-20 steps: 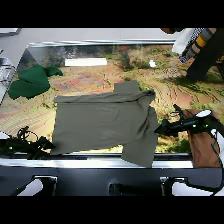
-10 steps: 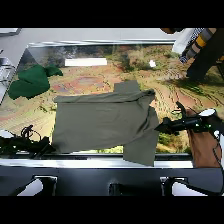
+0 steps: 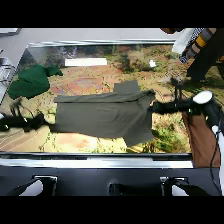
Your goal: Fold the clothes and pants, and hang the long-sleeved shirts on hangers.
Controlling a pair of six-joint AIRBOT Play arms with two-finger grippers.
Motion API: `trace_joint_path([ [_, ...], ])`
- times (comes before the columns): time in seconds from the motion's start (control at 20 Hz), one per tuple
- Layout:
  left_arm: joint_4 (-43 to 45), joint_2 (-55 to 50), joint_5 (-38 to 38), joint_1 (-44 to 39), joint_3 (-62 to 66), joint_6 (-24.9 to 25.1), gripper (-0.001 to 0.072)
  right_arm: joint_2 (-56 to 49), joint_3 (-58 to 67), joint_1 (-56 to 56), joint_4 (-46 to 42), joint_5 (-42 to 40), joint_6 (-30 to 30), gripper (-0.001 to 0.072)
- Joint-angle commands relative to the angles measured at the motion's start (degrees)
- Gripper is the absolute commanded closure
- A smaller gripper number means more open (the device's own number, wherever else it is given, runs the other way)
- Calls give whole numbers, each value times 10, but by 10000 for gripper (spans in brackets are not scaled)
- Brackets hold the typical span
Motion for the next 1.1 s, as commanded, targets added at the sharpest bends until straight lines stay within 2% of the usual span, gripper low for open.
trace_joint_path([
  [0.0,19,0,38,-42,209,-35,695,12,181,53,-113,-46,80,686],
  [0.2,123,15,37,-50,492,-122,695,36,427,70,-205,1,154,686],
  [0.3,179,40,31,-50,595,-168,694,74,513,70,-225,19,177,686],
  [0.4,221,79,21,-50,651,-193,694,132,561,70,-240,29,194,686],
  [0.5,252,129,14,-50,657,-200,695,197,564,70,-259,30,215,685],
  [0.7,331,199,-41,-50,657,-246,694,283,564,70,-300,40,258,685],
  [0.95,339,197,-53,-50,641,-245,694,272,564,70,-304,56,289,685],
  [1.05,297,178,-52,-50,601,-210,694,232,561,70,-303,100,318,685],
])
